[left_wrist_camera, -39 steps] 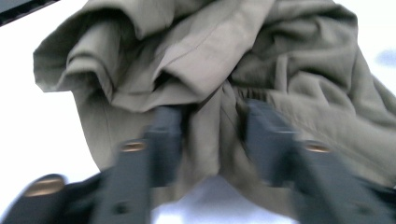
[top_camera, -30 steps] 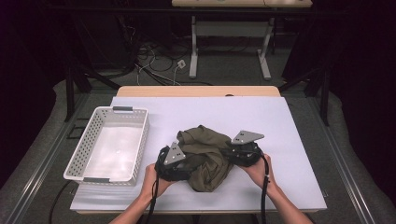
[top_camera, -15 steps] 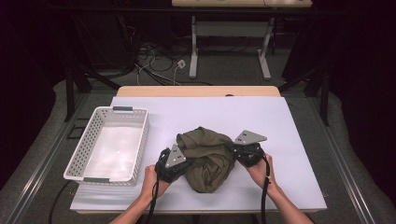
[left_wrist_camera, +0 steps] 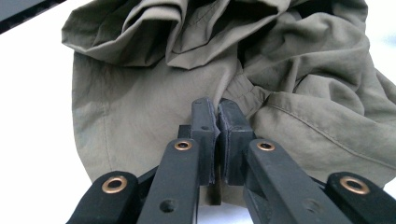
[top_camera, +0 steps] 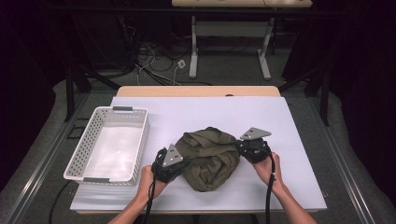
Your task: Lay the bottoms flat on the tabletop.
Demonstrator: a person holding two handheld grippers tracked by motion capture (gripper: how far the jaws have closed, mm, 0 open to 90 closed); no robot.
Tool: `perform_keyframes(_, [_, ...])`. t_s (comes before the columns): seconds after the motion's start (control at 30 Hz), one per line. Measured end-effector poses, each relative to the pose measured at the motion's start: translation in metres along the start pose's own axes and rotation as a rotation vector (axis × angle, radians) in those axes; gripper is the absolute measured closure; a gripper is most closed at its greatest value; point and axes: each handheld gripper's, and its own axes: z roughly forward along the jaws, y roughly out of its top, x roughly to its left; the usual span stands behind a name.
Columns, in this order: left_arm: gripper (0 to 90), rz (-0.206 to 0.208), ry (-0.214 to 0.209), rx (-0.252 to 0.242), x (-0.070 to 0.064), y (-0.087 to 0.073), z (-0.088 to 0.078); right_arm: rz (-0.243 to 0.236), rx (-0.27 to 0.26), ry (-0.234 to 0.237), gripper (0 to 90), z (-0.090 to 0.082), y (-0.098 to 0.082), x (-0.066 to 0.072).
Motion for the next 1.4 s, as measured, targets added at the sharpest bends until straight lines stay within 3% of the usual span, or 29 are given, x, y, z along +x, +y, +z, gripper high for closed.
perform_keyframes(0.03, [85.7, -0.002, 0.001, 0.000, 0.000, 0.000, 0.001, -0.002, 0.033, 0.004, 85.3, 0.003, -0.001, 0.000])
perform_keyframes(0.07, [84.8, -0.002, 0.003, -0.003, 0.000, 0.000, 0.001, 0.004, 0.033, 0.006, 84.7, 0.004, -0.001, 0.001])
perform_keyframes(0.23, [74.6, -0.002, -0.004, -0.011, 0.001, 0.001, 0.000, -0.011, -0.008, 0.014, 71.5, -0.003, 0.005, 0.004])
perform_keyframes(0.37, [50.2, -0.018, 0.009, -0.047, -0.001, 0.006, -0.004, -0.024, -0.047, 0.043, 55.5, -0.013, 0.011, 0.007])
perform_keyframes(0.43, [42.9, -0.024, 0.011, -0.067, -0.001, 0.010, -0.007, -0.021, -0.056, 0.061, 52.9, -0.016, 0.013, 0.010])
perform_keyframes(0.53, [36.7, -0.023, 0.018, -0.091, -0.004, 0.014, -0.009, -0.035, -0.064, 0.092, 49.3, -0.015, 0.015, 0.015])
perform_keyframes(0.63, [36.2, -0.019, 0.009, -0.084, -0.006, 0.014, -0.005, -0.054, -0.046, 0.137, 46.6, -0.011, 0.015, 0.023])
perform_keyframes(0.7, [38.5, -0.008, 0.000, -0.065, -0.007, 0.012, 0.001, -0.070, -0.027, 0.147, 46.6, -0.005, 0.014, 0.028])
perform_keyframes(0.83, [55.8, 0.017, -0.004, -0.025, -0.008, 0.005, 0.014, -0.073, 0.002, 0.157, 52.7, 0.001, 0.012, 0.028])
perform_keyframes(0.97, [73.7, 0.003, -0.005, -0.017, -0.006, 0.001, 0.018, -0.073, 0.018, 0.160, 75.3, 0.007, 0.007, 0.025])
perform_keyframes(1.07, [82.1, 0.019, -0.002, -0.015, -0.007, 0.001, 0.017, -0.078, 0.004, 0.115, 88.7, 0.005, 0.007, 0.024])
perform_keyframes(1.23, [87.5, 0.004, 0.015, -0.056, -0.004, 0.004, 0.007, -0.056, -0.097, 0.030, 90.0, -0.015, 0.013, 0.015])
perform_keyframes(1.37, [88.5, -0.001, 0.030, -0.055, -0.003, 0.006, -0.001, -0.033, -0.085, 0.030, 89.4, -0.019, 0.012, 0.008])
perform_keyframes(1.4, [88.6, -0.008, 0.030, -0.049, -0.003, 0.006, -0.003, -0.030, -0.076, 0.046, 84.2, -0.017, 0.011, 0.007])
